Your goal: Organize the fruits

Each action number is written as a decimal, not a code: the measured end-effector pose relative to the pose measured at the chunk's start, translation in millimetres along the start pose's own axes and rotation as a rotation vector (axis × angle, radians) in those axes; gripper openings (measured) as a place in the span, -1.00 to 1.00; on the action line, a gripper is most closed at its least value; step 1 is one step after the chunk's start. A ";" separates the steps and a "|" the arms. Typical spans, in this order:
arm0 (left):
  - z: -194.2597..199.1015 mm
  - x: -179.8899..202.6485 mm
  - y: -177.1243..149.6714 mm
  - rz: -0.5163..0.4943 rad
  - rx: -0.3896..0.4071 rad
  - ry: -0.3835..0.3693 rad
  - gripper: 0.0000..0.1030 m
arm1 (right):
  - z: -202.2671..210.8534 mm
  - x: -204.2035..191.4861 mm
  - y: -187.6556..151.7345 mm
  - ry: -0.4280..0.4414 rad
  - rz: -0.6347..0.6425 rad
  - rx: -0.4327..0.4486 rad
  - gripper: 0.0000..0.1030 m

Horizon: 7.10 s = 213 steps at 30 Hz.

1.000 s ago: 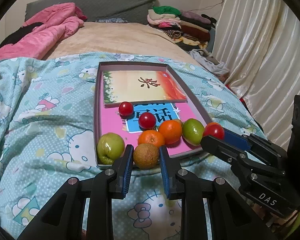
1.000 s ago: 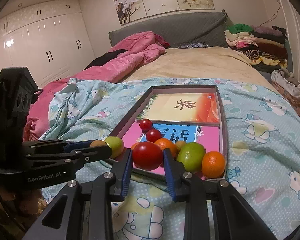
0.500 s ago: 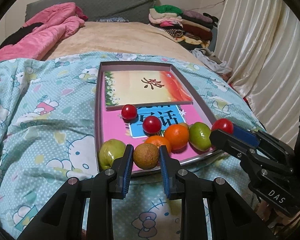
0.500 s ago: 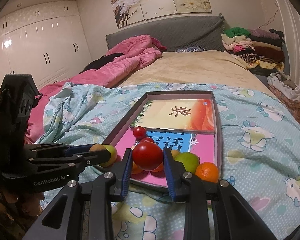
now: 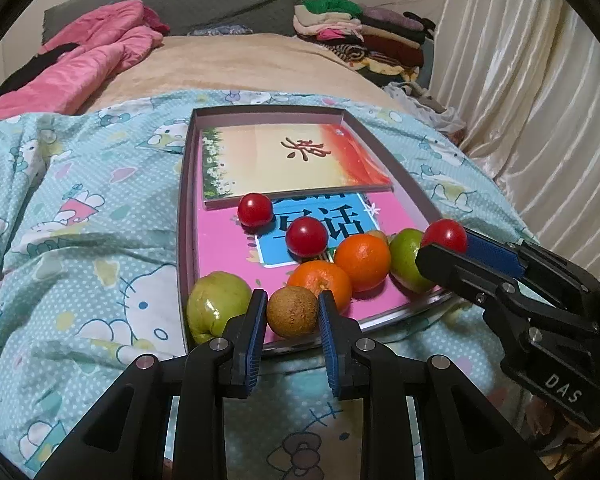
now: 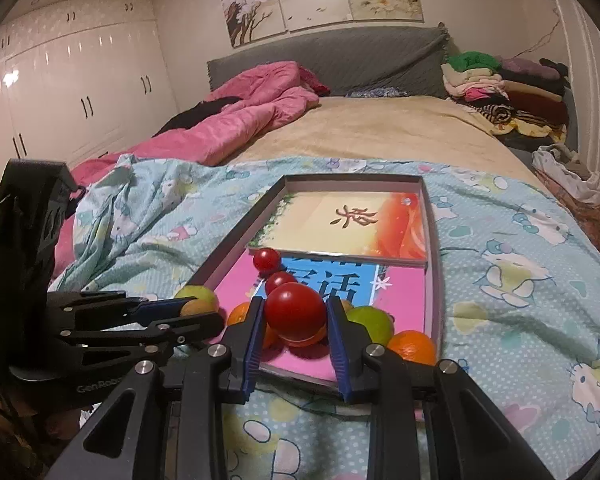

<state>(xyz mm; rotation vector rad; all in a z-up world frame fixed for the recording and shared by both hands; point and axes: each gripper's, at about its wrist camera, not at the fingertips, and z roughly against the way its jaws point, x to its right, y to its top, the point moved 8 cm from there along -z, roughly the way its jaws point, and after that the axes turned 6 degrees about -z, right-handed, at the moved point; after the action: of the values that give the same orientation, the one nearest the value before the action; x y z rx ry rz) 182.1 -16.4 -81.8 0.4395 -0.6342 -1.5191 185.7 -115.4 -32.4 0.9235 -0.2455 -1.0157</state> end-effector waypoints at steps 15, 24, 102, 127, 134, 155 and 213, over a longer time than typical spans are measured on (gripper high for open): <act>-7.6 -0.5 -3.4 -0.009 -0.019 0.001 -0.49 | -18.8 -17.7 -20.4 -0.018 0.117 -0.069 -0.41; -7.8 -0.6 -3.5 -0.012 -0.019 0.003 -0.49 | -22.9 -18.2 -26.1 -0.030 0.124 -0.084 -0.41; 35.6 -5.6 6.2 0.063 0.085 -0.013 0.40 | 21.1 18.3 0.8 -0.146 -0.037 0.090 0.91; 70.7 -10.9 -64.2 0.126 -0.004 0.121 0.46 | 81.0 -10.2 -45.1 -0.177 -0.072 0.047 0.98; 65.1 -7.7 -65.5 0.117 -0.014 0.109 0.46 | 73.3 1.1 -48.0 -0.172 -0.114 0.031 0.98; 67.3 -5.8 -62.6 0.109 0.001 0.108 0.46 | 70.8 8.1 -49.6 -0.191 -0.134 0.025 0.98; 65.3 -7.9 -62.7 0.078 -0.010 0.147 0.46 | 68.8 7.7 -50.8 -0.198 -0.126 0.017 0.98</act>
<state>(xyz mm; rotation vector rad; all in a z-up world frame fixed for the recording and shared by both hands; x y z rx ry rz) 93.0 -2.2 -72.1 0.5080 -0.5223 -1.4017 119.0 -169.4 -30.5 0.8623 -0.3651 -1.2248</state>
